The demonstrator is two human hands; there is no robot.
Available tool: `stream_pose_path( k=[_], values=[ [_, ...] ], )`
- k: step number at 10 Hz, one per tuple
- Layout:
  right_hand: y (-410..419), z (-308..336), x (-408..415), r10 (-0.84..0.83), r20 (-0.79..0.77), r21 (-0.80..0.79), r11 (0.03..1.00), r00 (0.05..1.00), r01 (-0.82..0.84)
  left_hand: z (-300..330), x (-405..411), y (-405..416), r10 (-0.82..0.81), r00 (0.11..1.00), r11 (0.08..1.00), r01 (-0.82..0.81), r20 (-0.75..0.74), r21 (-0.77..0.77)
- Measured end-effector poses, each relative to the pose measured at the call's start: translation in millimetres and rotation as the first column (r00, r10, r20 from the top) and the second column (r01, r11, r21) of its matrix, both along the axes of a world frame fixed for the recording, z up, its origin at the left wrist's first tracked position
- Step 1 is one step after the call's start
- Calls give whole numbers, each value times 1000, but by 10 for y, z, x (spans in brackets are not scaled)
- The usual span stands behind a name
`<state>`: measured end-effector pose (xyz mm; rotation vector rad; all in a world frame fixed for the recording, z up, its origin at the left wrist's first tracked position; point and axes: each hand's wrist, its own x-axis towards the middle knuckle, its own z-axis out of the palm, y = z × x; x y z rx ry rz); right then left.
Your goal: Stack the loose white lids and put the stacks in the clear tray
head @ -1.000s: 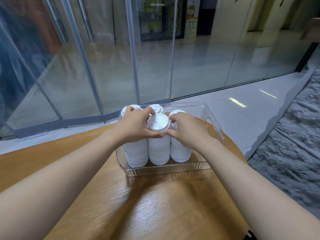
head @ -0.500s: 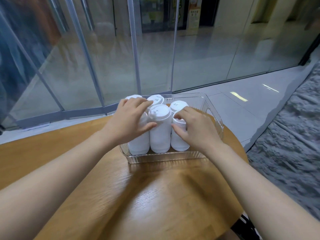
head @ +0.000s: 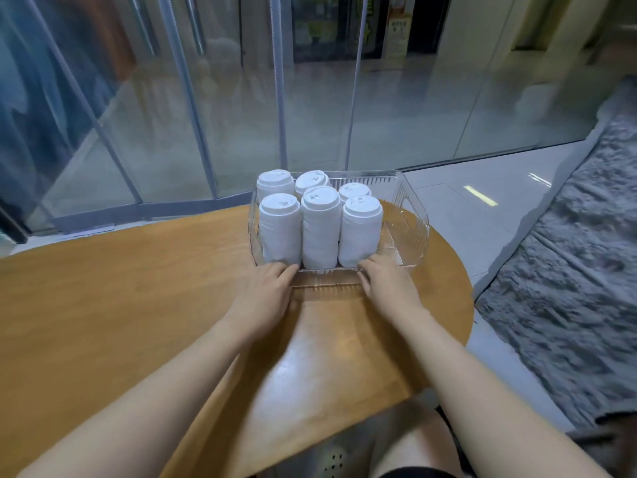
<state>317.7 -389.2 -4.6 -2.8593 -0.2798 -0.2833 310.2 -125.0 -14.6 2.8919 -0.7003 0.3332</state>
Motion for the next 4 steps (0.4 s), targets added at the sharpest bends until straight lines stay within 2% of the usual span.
stream_pose_path(
  k=[1, 3, 4],
  values=[
    [-28, 10, -58, 9, 12, 22, 1000, 1000, -10, -28, -82, -1, 1, 1000, 1000, -1, 5, 1],
    [-40, 134, -274, 57, -155, -135, 988, 986, -78, 77, -258, 22, 25, 997, 996, -19, -72, 86],
    [-35, 258, -331, 75, -130, -201, 974, 989, -100, 250, -348, 81, 55, 997, 991, -47, -59, 121]
  ],
)
